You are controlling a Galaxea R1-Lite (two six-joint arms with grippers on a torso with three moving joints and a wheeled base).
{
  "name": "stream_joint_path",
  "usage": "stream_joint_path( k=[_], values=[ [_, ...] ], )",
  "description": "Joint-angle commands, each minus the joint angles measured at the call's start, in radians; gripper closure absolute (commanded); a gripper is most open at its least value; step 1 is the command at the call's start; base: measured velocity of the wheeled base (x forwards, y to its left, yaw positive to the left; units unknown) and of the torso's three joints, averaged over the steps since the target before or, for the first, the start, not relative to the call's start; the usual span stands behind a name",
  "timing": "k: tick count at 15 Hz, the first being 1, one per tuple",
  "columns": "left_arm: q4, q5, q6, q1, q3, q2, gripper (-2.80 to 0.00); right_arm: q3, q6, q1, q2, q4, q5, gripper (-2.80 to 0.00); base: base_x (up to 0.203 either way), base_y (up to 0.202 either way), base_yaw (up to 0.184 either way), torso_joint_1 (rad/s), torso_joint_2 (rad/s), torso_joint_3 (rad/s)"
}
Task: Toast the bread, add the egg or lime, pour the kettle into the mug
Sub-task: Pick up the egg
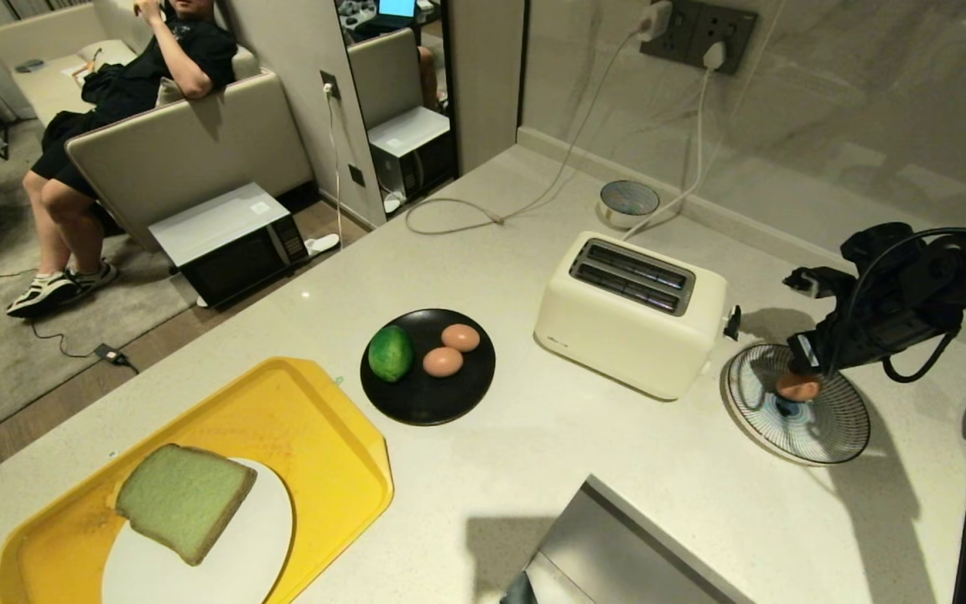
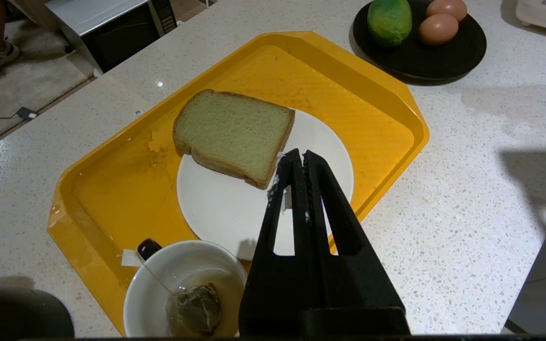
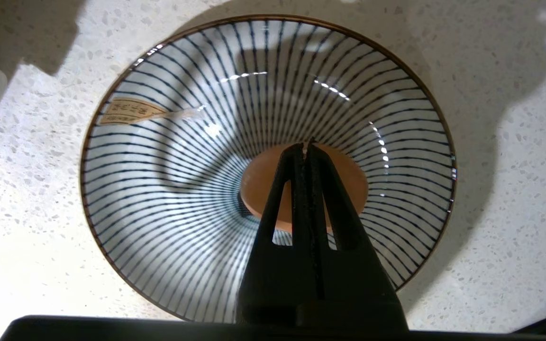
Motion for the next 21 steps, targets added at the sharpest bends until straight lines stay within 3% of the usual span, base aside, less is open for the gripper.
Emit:
stream_joint_path(
  k=[1, 10, 17, 21],
  values=[
    [-0.001, 0.001, 0.000, 0.000, 0.000, -0.001, 0.00, 0.015, -0.013, -0.007, -0.005, 0.004, 0.000, 0.00, 0.000, 0.000, 0.000, 0.000, 0.00, 0.000],
    [-0.001, 0.001, 0.000, 0.000, 0.000, -0.001, 0.00, 0.025, -0.023, -0.010, -0.011, 0.003, 0.003, 0.00, 0.000, 0.000, 0.000, 0.000, 0.00, 0.000],
    [-0.001, 0.001, 0.000, 0.000, 0.000, -0.001, 0.00, 0.091, -0.104, -0.024, -0.023, 0.006, -0.001, 0.00, 0.000, 0.000, 0.000, 0.000, 0.00, 0.000],
    [-0.001, 0.001, 0.000, 0.000, 0.000, -0.001, 0.00, 0.096, -0.105, -0.024, -0.034, 0.004, 0.002, 0.00, 0.000, 0.000, 0.000, 0.000, 0.00, 0.000]
  ],
)
